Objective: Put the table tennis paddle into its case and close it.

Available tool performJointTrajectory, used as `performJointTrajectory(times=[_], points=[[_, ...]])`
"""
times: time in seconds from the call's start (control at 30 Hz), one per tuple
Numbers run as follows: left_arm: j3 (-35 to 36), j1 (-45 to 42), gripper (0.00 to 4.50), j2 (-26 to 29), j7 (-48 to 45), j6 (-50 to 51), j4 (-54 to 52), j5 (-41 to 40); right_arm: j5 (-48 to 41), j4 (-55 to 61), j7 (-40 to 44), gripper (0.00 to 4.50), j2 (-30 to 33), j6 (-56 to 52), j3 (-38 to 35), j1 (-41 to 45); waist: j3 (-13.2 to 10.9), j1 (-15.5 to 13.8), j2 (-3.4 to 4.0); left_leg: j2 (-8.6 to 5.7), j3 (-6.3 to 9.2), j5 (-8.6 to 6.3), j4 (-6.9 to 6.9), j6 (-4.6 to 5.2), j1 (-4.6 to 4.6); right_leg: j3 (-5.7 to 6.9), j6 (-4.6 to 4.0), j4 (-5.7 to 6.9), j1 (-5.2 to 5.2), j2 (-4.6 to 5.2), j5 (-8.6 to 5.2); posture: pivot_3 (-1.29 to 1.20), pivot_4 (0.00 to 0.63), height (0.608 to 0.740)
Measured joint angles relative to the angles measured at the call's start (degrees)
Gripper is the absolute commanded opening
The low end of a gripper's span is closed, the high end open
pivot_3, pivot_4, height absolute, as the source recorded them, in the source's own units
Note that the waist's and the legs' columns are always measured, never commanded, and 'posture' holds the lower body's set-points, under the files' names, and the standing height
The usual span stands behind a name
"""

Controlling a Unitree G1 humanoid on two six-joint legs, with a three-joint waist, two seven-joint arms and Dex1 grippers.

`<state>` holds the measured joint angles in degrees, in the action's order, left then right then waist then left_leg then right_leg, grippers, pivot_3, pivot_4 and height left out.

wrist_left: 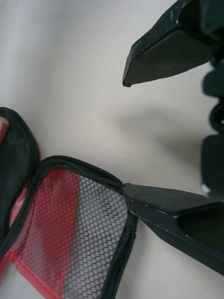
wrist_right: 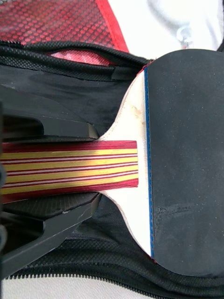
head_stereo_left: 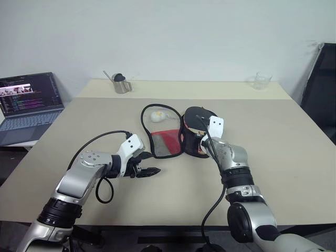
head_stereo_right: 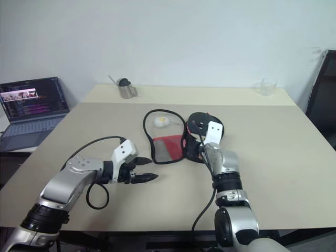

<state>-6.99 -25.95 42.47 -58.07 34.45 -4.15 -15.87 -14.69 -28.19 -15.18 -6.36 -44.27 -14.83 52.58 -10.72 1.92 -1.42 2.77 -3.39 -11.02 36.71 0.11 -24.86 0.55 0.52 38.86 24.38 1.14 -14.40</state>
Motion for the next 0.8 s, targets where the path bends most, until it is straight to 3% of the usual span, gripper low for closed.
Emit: performJointTrajectory(times=[0.27, 0.3, 0.57, 0.8], points=[[-0.1, 0.0, 3.62, 0.0, 0.1, 0.0, 0.0, 0.5, 0.1, -3.1, -0.3, 1.09, 0.0, 1.2, 0.2, 1.4, 0.0, 0.0, 0.00, 0.01, 0.00, 0.00, 0.00, 0.00, 0.01, -0.01, 0.00, 0.00, -0.01, 0.00, 0.00, 0.00, 0.150, 0.740], [-0.1, 0.0, 3.62, 0.0, 0.1, 0.0, 0.0, 0.5, 0.2, -3.3, -0.1, 1.82, 0.1, 1.2, 0.5, 1.4, 0.0, 0.0, 0.00, 0.01, 0.00, 0.00, 0.00, 0.00, 0.02, -0.01, 0.00, 0.00, -0.01, 0.00, 0.00, 0.00, 0.150, 0.740], [-0.1, -0.3, 3.62, -1.0, 2.3, -1.4, 1.9, 2.2, 0.1, -2.9, 1.3, 4.48, 0.6, 0.7, 1.6, 1.4, 0.0, 0.0, -0.01, 0.02, 0.01, 0.00, 0.00, 0.00, 0.02, 0.00, 0.00, 0.00, -0.02, 0.01, 0.00, 0.00, 0.150, 0.740], [1.5, -7.4, 3.62, -5.6, 12.1, -2.0, 14.2, 5.3, -0.2, 6.7, 4.4, 4.48, 5.2, -7.1, 3.4, 0.2, 0.0, -0.3, -0.01, -0.05, 0.01, 0.00, 0.00, 0.00, -0.03, 0.03, 0.04, -0.06, -0.03, 0.01, 0.00, 0.00, 0.150, 0.740]])
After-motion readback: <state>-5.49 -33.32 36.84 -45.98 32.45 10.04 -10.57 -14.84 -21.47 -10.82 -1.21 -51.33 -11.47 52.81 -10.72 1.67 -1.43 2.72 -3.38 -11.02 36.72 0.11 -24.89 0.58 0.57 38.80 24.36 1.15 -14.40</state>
